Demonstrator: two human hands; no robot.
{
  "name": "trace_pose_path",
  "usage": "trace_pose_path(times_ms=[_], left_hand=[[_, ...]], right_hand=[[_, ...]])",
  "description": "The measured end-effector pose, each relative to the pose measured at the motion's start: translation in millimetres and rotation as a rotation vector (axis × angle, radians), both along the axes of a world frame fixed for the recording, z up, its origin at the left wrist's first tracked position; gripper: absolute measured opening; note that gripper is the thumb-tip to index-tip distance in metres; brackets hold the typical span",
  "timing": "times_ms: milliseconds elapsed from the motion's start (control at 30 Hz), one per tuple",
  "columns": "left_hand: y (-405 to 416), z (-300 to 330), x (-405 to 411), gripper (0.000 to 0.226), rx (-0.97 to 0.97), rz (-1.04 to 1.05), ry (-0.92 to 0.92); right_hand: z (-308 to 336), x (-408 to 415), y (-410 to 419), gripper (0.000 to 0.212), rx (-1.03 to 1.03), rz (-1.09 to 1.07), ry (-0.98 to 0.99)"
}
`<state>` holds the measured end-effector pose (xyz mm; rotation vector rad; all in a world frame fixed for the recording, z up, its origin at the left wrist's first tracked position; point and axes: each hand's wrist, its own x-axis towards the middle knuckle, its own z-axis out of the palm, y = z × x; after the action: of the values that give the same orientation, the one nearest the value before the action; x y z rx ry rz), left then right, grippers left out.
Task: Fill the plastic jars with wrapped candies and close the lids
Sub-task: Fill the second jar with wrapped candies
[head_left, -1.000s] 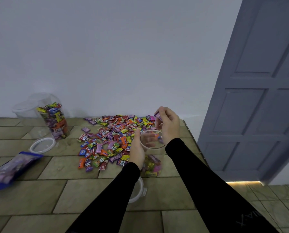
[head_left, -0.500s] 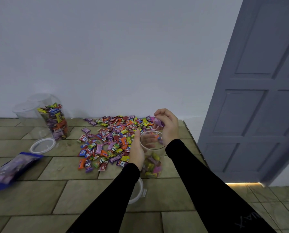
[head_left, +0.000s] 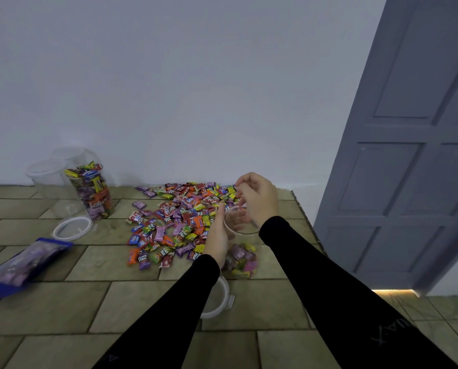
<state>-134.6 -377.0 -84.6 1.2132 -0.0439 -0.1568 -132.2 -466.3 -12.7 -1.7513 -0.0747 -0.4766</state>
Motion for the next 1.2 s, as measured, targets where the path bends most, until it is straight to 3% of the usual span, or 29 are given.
trace_pose_path(times_ms=[133, 300, 433, 533, 667, 967, 1200], left_hand=[[24, 9, -4, 0.056, 0.179, 0.033, -0.055], [73, 3, -1, 0.026, 0.495, 0.196, -0.216], [114, -20, 7, 0.009, 0.964, 0.361, -0.276], [137, -32, 2, 0.041, 1.28, 0.392, -0.099], [156, -49, -3, 0.056, 1.49, 0.382, -0.021], [180, -65, 19, 0.062, 1.629, 0.144, -0.012], [197, -63, 50, 0.058, 1.512, 0.081, -0.035]], right_hand=[[14, -4, 11, 0.013, -0.251, -0.031, -0.018], [28, -6, 57, 0.01, -0.426, 0.102, -0.023], [5, -3, 104, 0.009, -0.61, 0.202, -0.05], [-31, 4, 126, 0.014, -0.719, 0.217, 0.016], [-78, 17, 133, 0.027, -0.995, 0.143, 0.138], [-123, 49, 147, 0.047, -1.203, 0.154, 0.274], [-135, 71, 157, 0.054, -1.246, 0.076, 0.288]])
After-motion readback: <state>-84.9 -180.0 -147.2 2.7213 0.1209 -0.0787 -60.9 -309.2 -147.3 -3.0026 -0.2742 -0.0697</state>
